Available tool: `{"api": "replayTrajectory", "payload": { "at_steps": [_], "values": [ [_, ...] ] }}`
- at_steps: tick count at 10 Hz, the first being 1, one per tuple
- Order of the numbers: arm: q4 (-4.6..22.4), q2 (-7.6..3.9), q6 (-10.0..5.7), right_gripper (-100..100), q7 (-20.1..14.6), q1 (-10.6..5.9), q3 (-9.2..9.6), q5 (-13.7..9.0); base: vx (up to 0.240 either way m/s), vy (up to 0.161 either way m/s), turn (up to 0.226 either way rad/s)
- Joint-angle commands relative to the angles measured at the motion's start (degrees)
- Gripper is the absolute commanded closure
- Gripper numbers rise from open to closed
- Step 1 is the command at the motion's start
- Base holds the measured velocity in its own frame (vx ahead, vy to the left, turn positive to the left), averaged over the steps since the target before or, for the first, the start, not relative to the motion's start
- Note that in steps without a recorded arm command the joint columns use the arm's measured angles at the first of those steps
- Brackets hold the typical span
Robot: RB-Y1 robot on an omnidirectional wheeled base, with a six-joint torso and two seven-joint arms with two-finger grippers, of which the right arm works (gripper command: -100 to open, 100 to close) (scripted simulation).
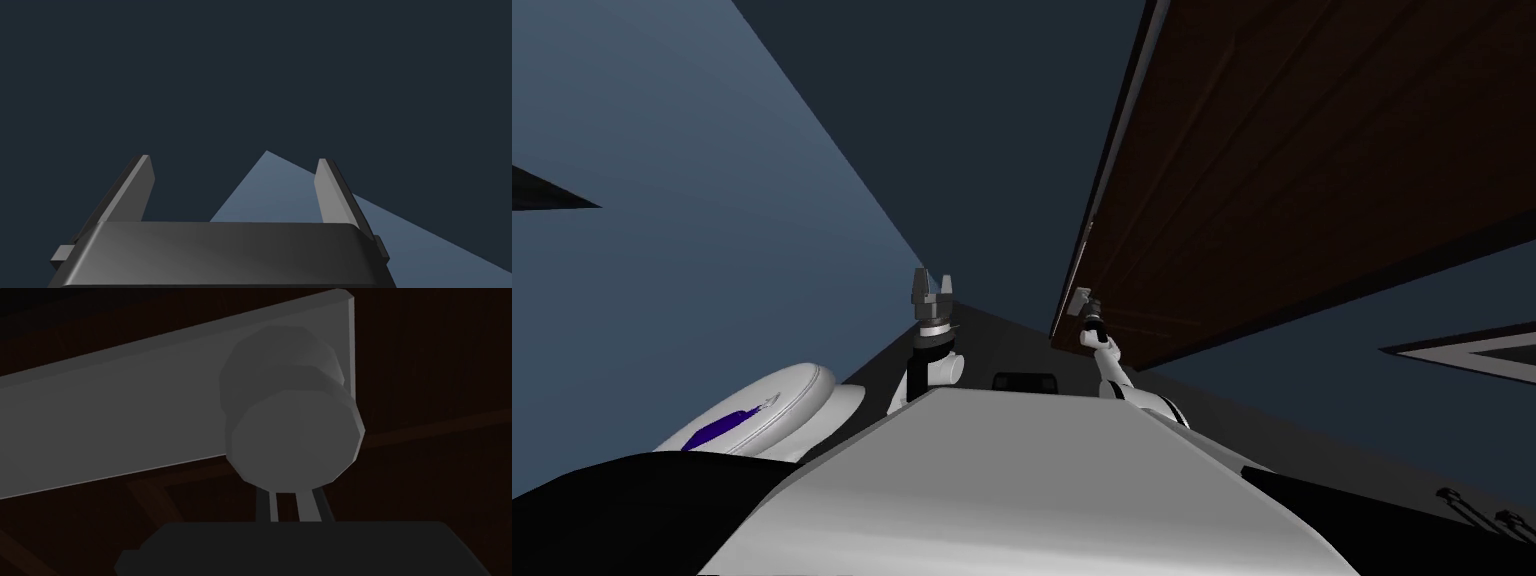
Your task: Pull the door open
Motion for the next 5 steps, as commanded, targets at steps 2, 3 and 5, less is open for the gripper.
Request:
{"api": "replayTrajectory", "payload": {
  "at_steps": [2, 3, 5],
  "values": [
    [-0.1, 0.86, -0.01, 100, -4.3, -0.6, 0.51, -1.8, -0.054, -0.024, 0.094],
    [0.2, 0.68, -0.1, 100, -6.0, -0.73, 0.33, -3.0, -0.06, -0.026, 0.175],
    [0.5, 0.34, -0.22, -100, -8.3, -0.17, -0.42, -4.8, -0.099, -0.031, 0.05]
  ]
}}
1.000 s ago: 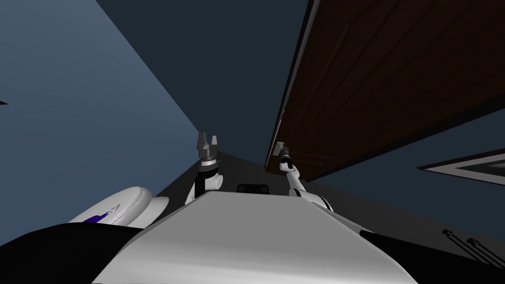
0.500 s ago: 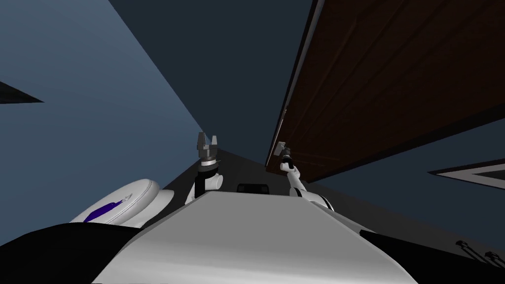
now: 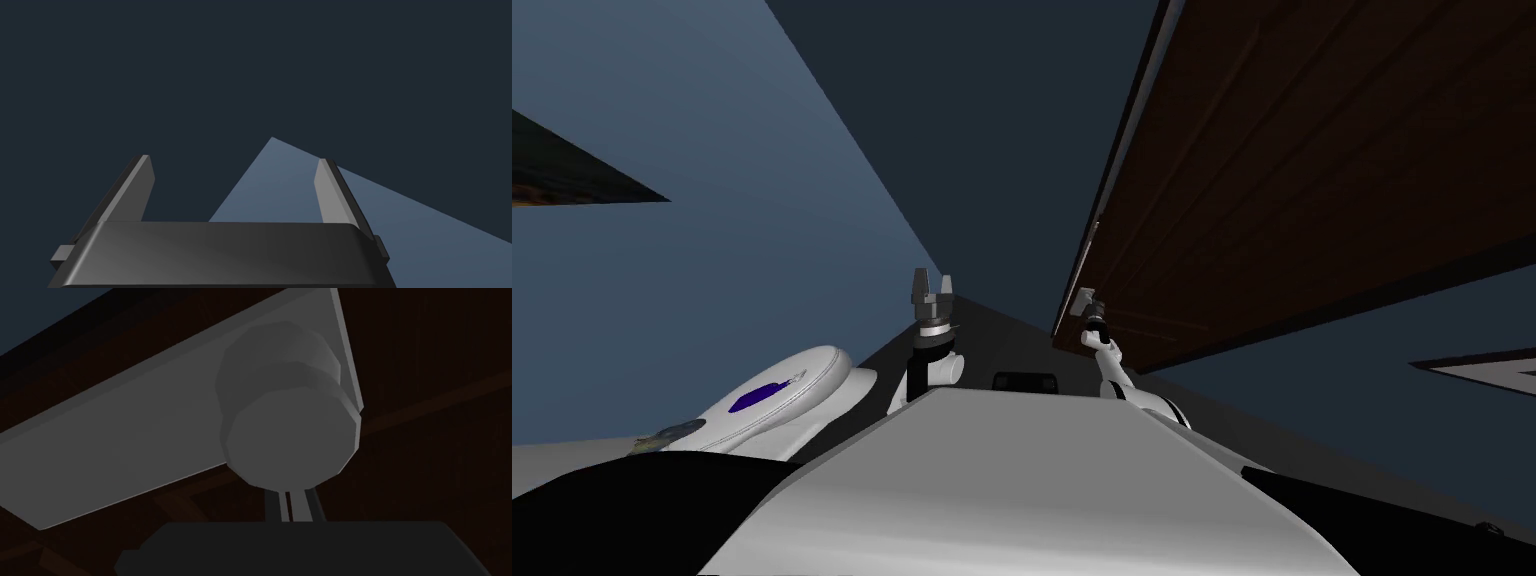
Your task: Pull the door open
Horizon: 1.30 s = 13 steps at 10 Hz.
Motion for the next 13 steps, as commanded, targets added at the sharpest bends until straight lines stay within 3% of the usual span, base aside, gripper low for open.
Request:
{"api": "replayTrajectory", "payload": {
  "at_steps": [1, 7, 8, 10, 11, 13],
  "values": [
    [-0.2, 0.88, -0.08, -100, -2.3, -0.39, 0.41, -1.4, -0.1, -0.028, 0.021],
    [-1.1, 2.55, -0.27, -100, -11.4, -0.59, 0.31, -7.5, -0.081, -0.009, 0.098],
    [-1.1, 2.55, -0.27, -100, -11.9, -0.59, 0.31, -7.5, -0.058, -0.033, 0.043],
    [-1.6, 3.36, -0.36, -100, -15.6, -0.68, 0.26, -10.3, -0.072, -0.038, 0.104],
    [-1.6, 3.36, -0.36, -100, -16.3, -0.68, 0.26, -10.3, -0.061, -0.027, 0.032],
    [-2.0, 4.2, -0.46, -100, -19.9, -0.78, 0.21, -13.2, -0.076, -0.024, 0.086]
  ]
}}
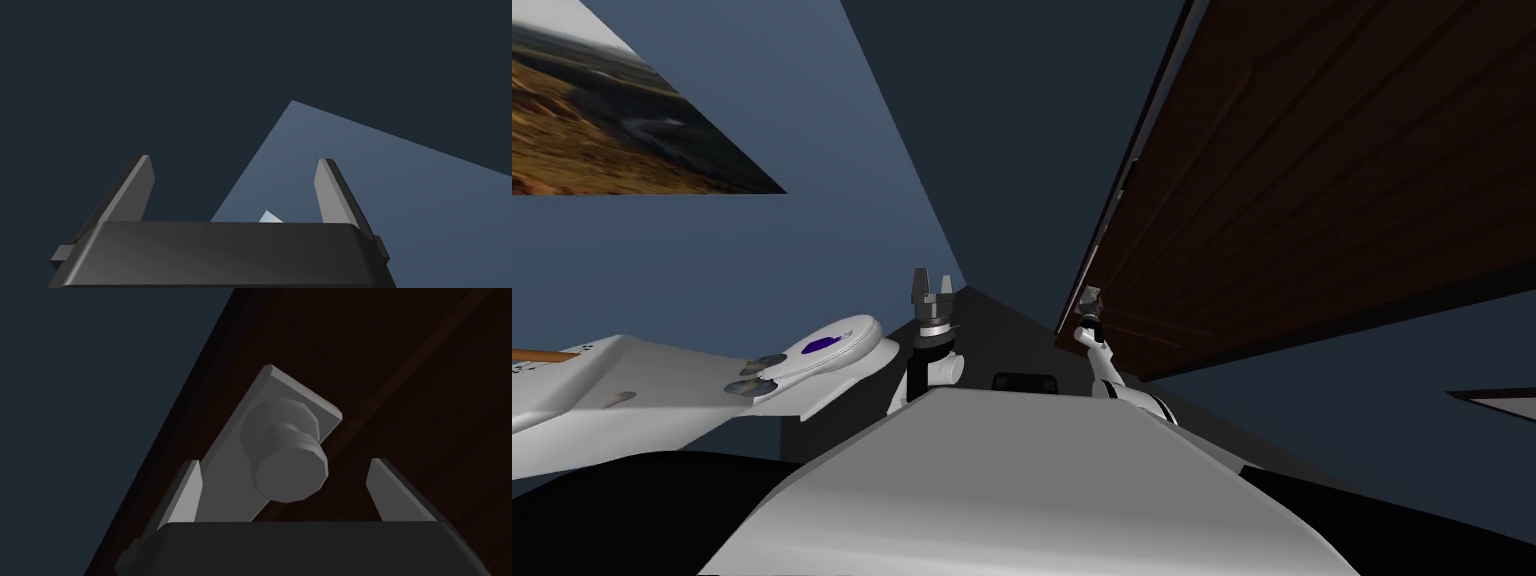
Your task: Pull the door open
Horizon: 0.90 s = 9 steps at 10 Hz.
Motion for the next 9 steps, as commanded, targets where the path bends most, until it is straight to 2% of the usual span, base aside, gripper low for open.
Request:
{"api": "replayTrajectory", "payload": {
  "at_steps": [1, 3, 4, 6, 7, 9],
  "values": [
    [-0.1, 0.25, -0.05, -100, -1.9, -0.04, -0.01, -0.9, -0.07, -0.029, 0.039],
    [-0.5, 1.09, -0.15, -100, -5.6, -0.14, -0.05, -3.7, -0.067, -0.033, 0.087],
    [-0.5, 1.09, -0.15, -100, -6.2, -0.14, -0.05, -3.7, -0.063, -0.035, 0.042],
    [-0.9, 1.89, -0.24, -100, -9.8, -0.23, -0.09, -6.3, -0.079, -0.036, 0.081],
    [-0.9, 1.89, -0.24, -100, -10.3, -0.23, -0.09, -6.3, -0.06, -0.027, 0.031],
    [-1.3, 2.62, -0.32, -100, -13.9, -0.31, -0.13, -8.6, -0.072, -0.016, 0.071]
  ]
}}
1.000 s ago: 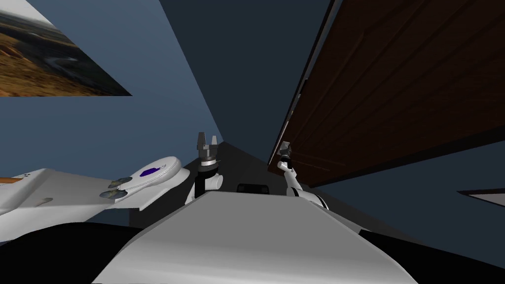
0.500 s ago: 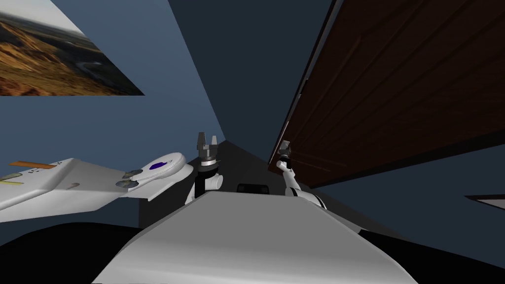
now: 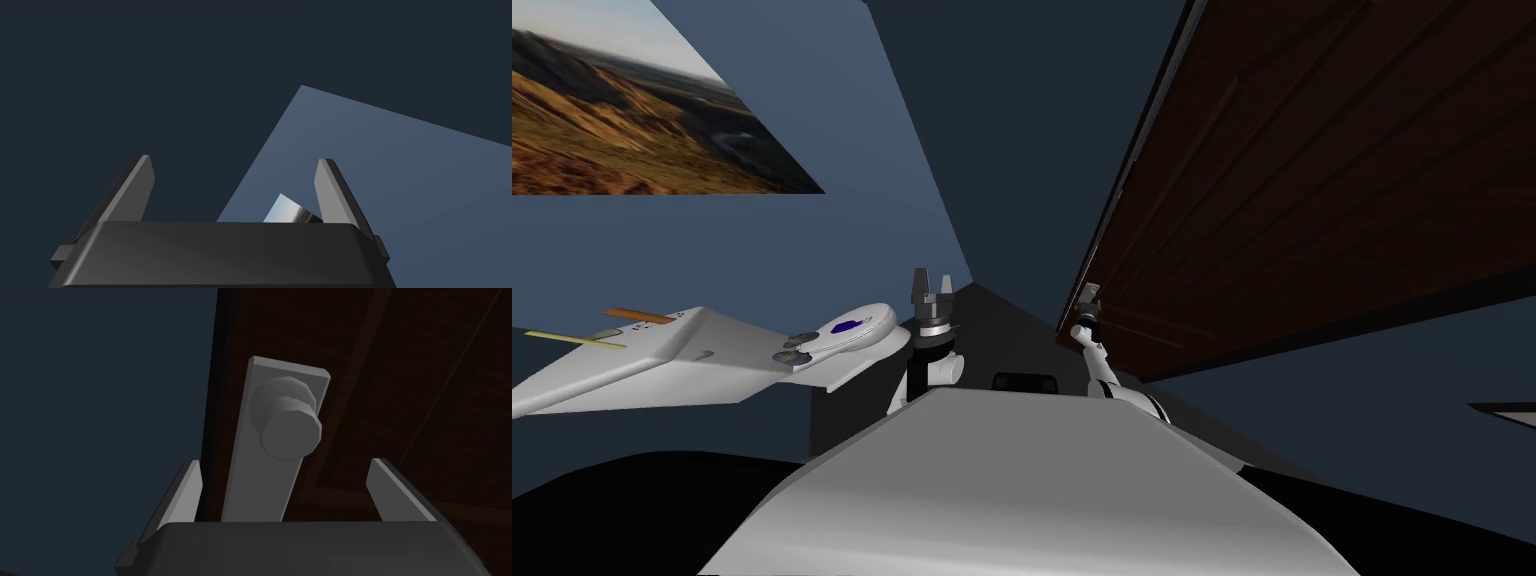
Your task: Pull the door open
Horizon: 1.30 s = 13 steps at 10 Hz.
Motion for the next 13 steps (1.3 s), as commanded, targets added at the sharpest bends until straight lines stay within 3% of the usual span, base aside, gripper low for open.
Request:
{"api": "replayTrajectory", "payload": {
  "at_steps": [1, 4, 5, 9, 12, 13],
  "values": [
    [-0.3, 0.55, 0.0, -100, -2.8, -0.03, -0.03, -1.7, -0.097, -0.026, 0.078],
    [-0.7, 1.27, -0.08, -100, -6.0, -0.1, -0.07, -3.8, -0.093, -0.021, 0.05],
    [-0.5, 1.11, -0.08, -100, -5.4, -0.12, -0.05, -3.4, -0.035, -0.008, 0.009],
    [-0.2, -4.81, 0.44, -100, -10.0, 2.03, -0.67, -4.6, 0.145, -0.021, 0.128],
    [-0.1, -7.19, 0.68, -100, -12.0, 2.99, -0.94, -5.1, 0.134, -0.01, 0.084],
    [0.5, -6.69, 0.47, -100, -11.4, 2.28, -0.84, -5.0, 0.051, -0.013, 0.021]
  ]
}}
